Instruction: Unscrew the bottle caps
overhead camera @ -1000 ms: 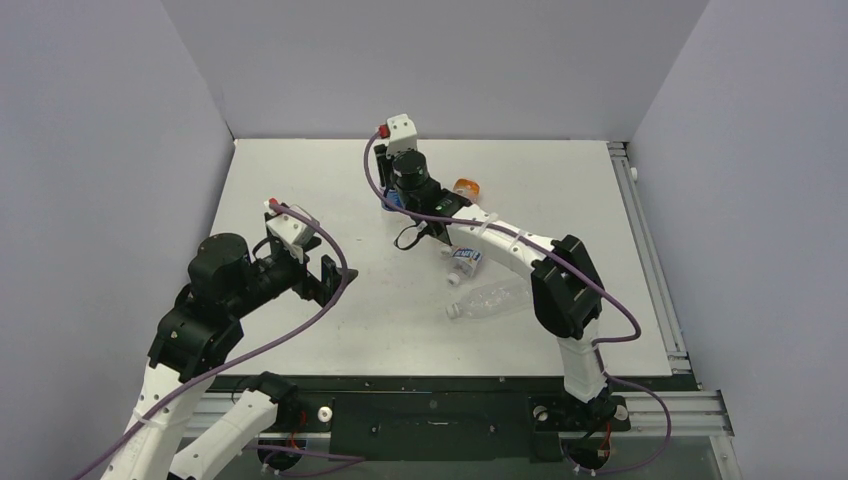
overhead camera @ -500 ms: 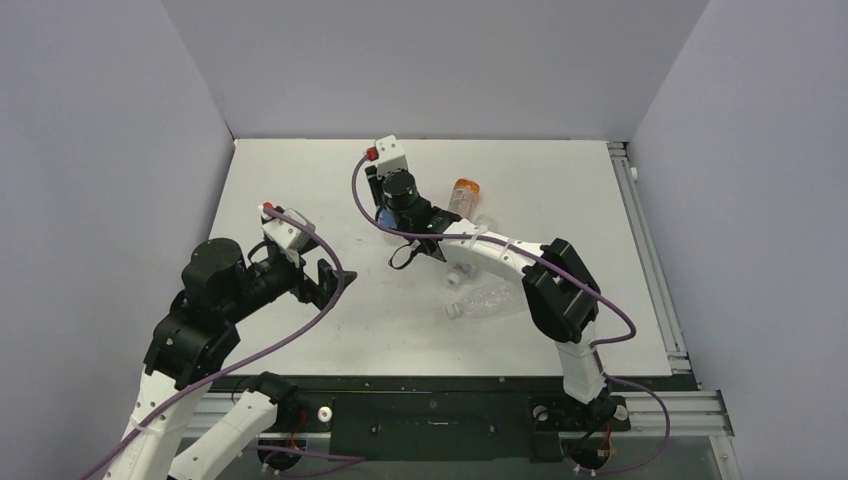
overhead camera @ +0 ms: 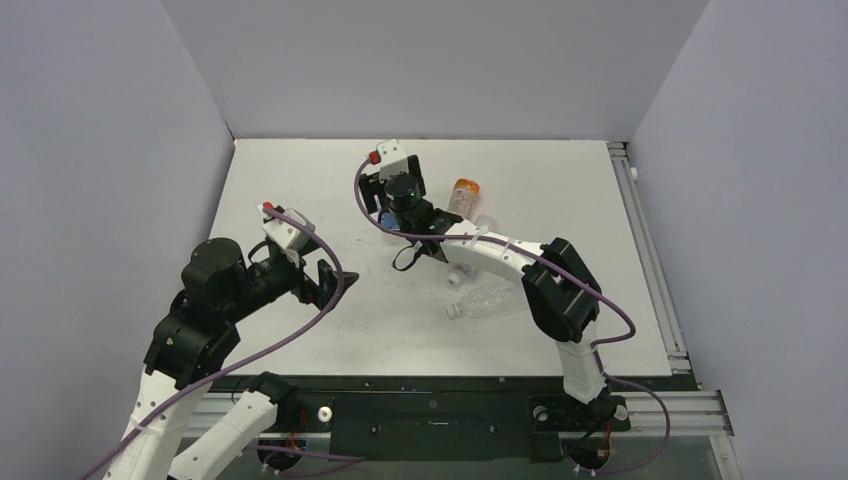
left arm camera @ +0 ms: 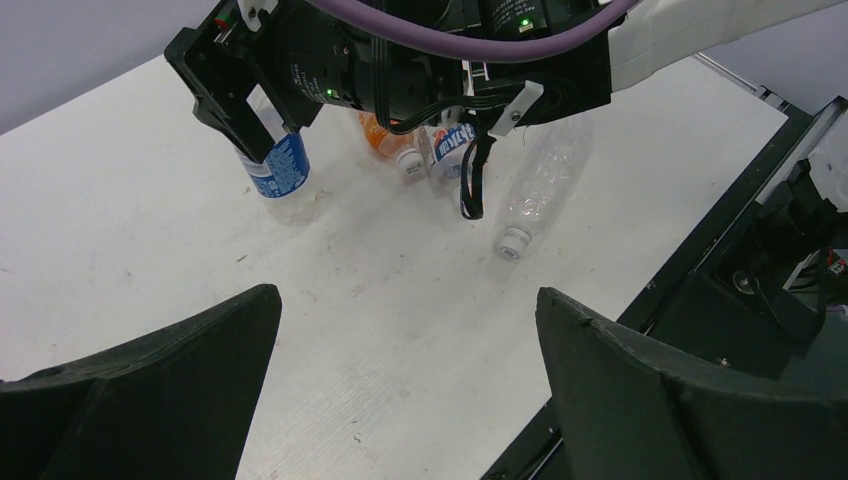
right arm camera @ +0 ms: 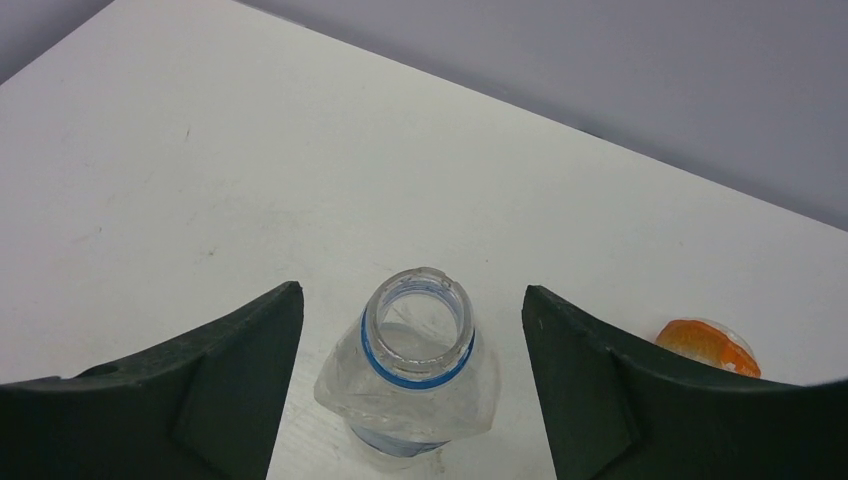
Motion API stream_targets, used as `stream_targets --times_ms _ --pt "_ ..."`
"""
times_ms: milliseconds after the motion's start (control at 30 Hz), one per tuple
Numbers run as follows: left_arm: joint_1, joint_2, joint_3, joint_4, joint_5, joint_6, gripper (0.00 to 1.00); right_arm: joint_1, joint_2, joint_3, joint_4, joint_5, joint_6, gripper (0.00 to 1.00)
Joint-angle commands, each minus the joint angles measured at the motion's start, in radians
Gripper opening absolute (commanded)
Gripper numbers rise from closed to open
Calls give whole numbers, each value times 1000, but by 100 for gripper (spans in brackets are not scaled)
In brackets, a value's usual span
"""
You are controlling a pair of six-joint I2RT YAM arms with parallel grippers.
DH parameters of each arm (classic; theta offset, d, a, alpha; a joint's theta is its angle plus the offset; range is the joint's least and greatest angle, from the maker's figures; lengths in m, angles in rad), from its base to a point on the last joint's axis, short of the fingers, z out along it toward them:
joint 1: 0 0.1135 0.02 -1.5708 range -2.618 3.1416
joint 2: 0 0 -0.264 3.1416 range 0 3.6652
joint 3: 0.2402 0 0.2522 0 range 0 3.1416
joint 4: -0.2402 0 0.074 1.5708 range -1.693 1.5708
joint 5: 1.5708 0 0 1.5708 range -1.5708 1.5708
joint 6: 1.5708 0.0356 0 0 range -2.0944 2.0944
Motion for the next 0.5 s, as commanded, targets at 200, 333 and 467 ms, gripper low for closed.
stream_targets --times_ms 200,333,467 --pt "4 -3 21 75 13 -34 96 -4 -99 19 -20 4 -10 82" --pt "4 -1 38 98 8 -47 97 -4 -145 5 -23 8 -10 83" --pt "4 19 53 79 3 -57 97 -6 -210 -28 -36 2 -6 84"
